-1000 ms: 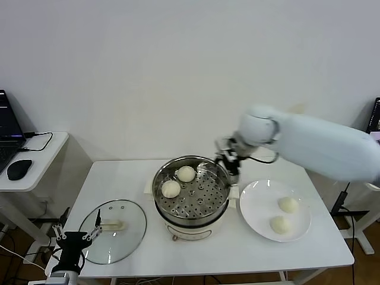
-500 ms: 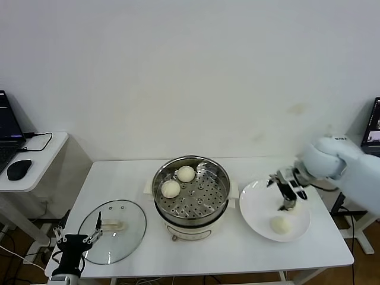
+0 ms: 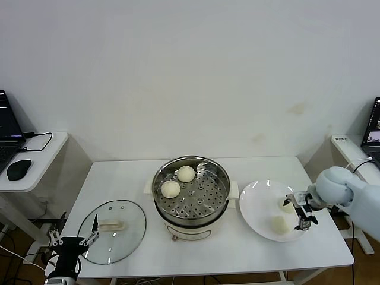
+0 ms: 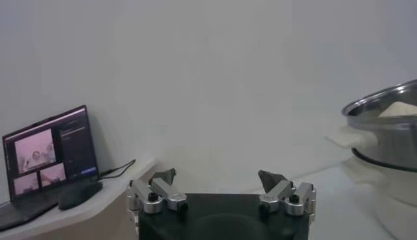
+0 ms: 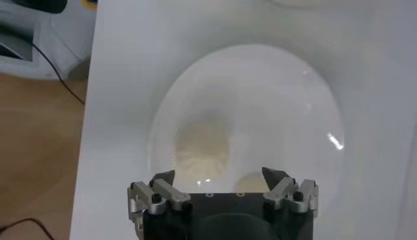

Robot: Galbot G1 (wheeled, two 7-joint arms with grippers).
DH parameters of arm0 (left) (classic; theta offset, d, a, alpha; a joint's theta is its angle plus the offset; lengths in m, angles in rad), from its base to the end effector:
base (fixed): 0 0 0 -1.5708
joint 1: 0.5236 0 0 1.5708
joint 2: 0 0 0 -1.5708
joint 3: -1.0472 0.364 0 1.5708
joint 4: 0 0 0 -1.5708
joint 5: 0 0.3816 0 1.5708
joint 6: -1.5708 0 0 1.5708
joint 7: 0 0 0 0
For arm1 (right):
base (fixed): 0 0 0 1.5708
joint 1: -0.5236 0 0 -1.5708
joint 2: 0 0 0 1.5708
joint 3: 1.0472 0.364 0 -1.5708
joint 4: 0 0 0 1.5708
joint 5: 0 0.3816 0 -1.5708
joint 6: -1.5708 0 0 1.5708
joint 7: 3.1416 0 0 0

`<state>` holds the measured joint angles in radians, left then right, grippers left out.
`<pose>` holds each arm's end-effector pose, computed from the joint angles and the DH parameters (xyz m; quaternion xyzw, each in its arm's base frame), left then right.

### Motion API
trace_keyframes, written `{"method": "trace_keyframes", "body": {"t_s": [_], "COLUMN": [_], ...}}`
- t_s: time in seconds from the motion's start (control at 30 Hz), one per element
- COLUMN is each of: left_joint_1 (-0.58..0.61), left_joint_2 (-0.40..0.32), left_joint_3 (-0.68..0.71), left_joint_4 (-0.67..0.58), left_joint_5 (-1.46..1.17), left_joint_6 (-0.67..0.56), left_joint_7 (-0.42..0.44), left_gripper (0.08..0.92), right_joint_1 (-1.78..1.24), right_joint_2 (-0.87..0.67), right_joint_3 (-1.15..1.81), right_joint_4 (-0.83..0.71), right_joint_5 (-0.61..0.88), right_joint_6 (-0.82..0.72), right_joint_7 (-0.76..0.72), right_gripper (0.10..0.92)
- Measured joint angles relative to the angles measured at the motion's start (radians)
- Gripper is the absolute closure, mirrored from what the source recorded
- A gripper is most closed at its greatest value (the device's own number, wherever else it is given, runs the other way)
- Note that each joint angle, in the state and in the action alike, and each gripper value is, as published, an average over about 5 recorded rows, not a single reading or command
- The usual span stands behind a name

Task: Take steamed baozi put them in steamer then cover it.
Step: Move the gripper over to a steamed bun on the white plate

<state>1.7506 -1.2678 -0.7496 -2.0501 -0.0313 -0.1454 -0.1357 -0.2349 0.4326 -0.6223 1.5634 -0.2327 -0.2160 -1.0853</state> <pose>0.1502 0.1285 -0.3330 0.0647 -0.9828 -0.1727 0.0096 0.4489 -0.1873 -0.2087 0.4947 -0.5087 0.5826 0.3964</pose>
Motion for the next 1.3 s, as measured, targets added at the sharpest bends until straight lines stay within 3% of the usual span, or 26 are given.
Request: {"method": "trace_keyframes", "body": {"t_s": [0.4, 1.0, 1.3], "left_joint_1": [-0.004, -0.006, -0.008], "left_joint_2": [0.004, 0.003, 0.005], "left_joint_3": [-0.017, -0.016, -0.016], "left_joint_4": [0.01, 0.006, -0.001], "left_joint_5": [-0.003, -0.004, -0.004], "left_joint_6": [0.0, 0.0, 0.001], "left_joint_7": [0.0, 0.0, 0.0], "left_gripper": [0.177, 0.177, 0.177], "right_joint_1": [-0.062, -0.083, -0.063], "right_joint_2": [0.065, 0.104, 0.094], "right_joint_3": [0.034, 0.057, 0.061], "right_joint_4": [-0.073, -0.11, -0.101], "right_joint_5": [-0.03, -0.025, -0.007], "right_joint_6": [-0.001, -0.011, -0.016], "right_joint_7": [0.022, 0.027, 0.014], "right_gripper": [0.219, 0.425, 0.457]}}
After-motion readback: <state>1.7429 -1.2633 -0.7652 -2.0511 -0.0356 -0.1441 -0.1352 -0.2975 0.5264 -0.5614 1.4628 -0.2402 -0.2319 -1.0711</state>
